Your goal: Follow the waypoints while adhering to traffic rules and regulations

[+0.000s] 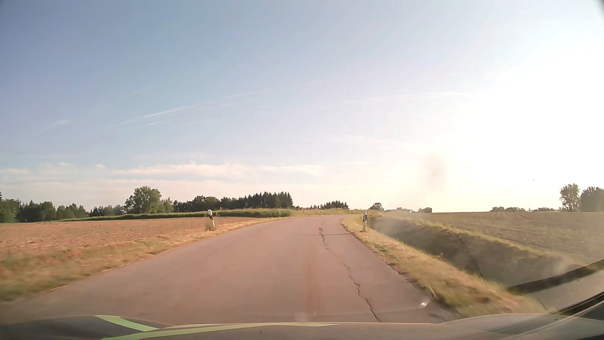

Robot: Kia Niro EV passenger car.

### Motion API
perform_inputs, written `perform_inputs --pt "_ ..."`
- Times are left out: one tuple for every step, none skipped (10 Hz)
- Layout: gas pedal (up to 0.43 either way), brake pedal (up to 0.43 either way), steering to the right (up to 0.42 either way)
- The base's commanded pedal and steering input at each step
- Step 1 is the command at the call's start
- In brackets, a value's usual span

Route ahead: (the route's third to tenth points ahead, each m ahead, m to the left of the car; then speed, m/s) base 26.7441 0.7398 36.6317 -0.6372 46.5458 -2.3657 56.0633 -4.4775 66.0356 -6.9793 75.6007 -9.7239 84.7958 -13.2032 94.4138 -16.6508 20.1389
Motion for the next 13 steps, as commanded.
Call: perform_inputs --pt "0.169 0.0 0.018" --pt "0.169 0.0 0.018" --pt "0.169 0.0 0.018" --pt "0.169 0.0 0.018" --pt "0.169 0.0 0.019" --pt "0.169 0.0 0.02" --pt "0.157 0.0 0.02" --pt "0.157 0.0 0.02" --pt "0.157 0.0 0.02" --pt "0.157 0.0 0.02" --pt "0.157 0.0 0.02" --pt "0.157 0.0 0.02" --pt "0.157 0.0 0.02"
